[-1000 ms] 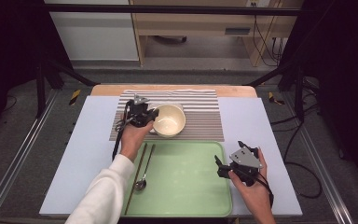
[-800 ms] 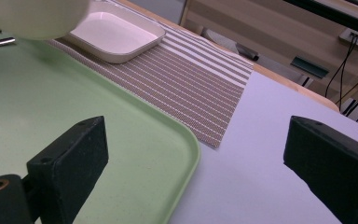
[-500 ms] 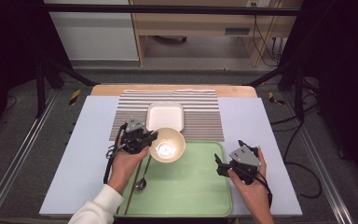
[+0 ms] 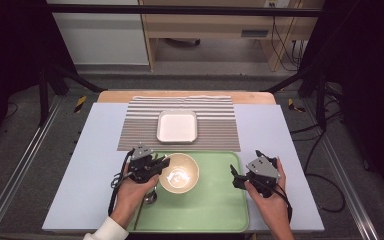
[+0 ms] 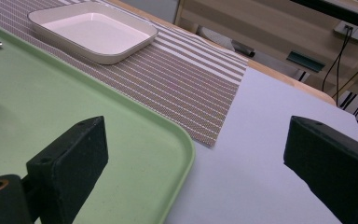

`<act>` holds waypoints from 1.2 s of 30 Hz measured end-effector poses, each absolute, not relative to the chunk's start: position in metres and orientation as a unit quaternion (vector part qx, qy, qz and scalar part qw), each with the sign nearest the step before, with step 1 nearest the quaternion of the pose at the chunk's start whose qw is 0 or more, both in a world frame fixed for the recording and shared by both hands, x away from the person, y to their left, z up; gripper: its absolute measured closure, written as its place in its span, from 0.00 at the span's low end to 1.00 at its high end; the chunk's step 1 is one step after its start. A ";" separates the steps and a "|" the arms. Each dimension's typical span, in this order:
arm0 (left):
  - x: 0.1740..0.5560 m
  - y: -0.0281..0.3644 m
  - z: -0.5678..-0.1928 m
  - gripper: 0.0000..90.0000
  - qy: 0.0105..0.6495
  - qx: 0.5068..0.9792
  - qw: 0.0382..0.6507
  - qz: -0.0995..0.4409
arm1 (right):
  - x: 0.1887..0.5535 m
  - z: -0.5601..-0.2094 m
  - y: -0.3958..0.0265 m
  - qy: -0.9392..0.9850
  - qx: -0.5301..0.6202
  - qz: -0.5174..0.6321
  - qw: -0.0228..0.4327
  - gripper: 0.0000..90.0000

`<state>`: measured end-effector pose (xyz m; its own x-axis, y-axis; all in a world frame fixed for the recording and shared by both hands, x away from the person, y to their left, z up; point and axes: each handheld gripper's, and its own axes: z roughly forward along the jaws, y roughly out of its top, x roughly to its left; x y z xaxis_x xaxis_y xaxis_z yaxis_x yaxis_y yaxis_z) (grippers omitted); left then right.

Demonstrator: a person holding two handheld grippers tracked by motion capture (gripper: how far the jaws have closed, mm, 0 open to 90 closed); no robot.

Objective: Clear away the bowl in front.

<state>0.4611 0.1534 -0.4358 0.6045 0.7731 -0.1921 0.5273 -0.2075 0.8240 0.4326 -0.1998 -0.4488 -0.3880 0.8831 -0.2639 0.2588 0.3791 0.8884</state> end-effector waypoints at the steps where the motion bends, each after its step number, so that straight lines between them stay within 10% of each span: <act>1: 0.460 0.154 -0.437 0.90 0.426 0.765 0.464 0.131 | 0.433 -0.449 -0.200 0.732 0.391 0.398 0.392 0.07; 31: 0.456 0.158 -0.454 0.90 0.426 0.775 0.452 0.120 | 0.433 -0.448 -0.198 0.730 0.391 0.399 0.394 0.06; 36: 0.453 0.157 -0.443 0.64 0.413 0.775 0.448 0.167 | 0.432 -0.448 -0.199 0.731 0.389 0.399 0.394 0.06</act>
